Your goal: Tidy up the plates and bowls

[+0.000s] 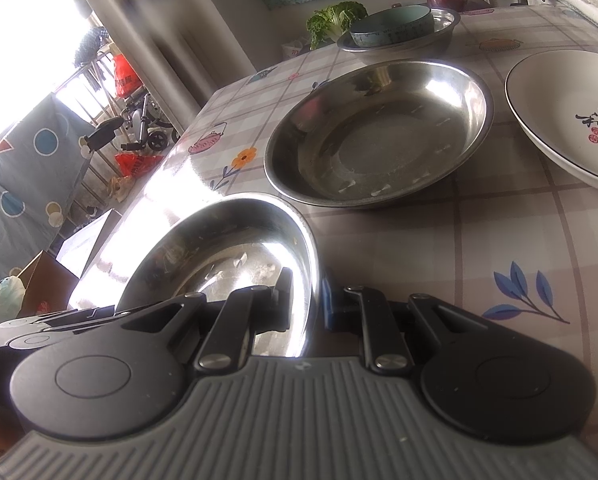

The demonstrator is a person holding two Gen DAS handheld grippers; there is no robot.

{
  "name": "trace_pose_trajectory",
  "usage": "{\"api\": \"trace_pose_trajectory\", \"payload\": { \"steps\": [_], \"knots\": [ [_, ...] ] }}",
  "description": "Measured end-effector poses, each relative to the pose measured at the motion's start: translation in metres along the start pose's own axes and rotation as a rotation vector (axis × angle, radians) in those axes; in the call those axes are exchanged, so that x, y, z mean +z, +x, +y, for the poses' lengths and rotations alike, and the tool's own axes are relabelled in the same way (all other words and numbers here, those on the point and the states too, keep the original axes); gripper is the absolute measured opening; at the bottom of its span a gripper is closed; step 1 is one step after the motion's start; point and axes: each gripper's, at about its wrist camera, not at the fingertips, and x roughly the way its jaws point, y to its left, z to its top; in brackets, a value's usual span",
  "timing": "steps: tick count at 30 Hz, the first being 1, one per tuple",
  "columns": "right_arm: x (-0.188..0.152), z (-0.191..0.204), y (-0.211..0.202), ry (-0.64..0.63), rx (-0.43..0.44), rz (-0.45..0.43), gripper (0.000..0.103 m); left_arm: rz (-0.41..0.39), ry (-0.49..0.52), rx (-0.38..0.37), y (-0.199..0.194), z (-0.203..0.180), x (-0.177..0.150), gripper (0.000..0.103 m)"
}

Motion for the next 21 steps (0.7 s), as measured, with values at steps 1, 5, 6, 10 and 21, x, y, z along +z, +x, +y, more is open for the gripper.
{"api": "trace_pose_trajectory", "payload": {
  "steps": [1, 5, 6, 10, 21],
  "knots": [
    [0.0, 0.0, 0.0, -0.001, -0.001, 0.0, 0.014, -0.001, -0.001, -0.001, 0.0, 0.0, 0.0, 0.034],
    [0.001, 0.0, -0.002, -0.006, -0.005, -0.003, 0.014, -0.004, -0.003, -0.004, -0.002, 0.0, 0.0, 0.034],
    [0.001, 0.0, -0.002, -0.007, -0.005, -0.003, 0.014, -0.005, -0.004, -0.004, -0.003, 0.0, 0.0, 0.034],
    [0.001, 0.001, -0.002, -0.011, -0.004, -0.002, 0.014, -0.012, -0.012, -0.005, -0.005, 0.001, 0.0, 0.034],
    [0.003, 0.0, -0.004, -0.007, 0.016, 0.003, 0.014, -0.02, 0.0, 0.033, -0.013, -0.005, 0.007, 0.034]
  ]
}}
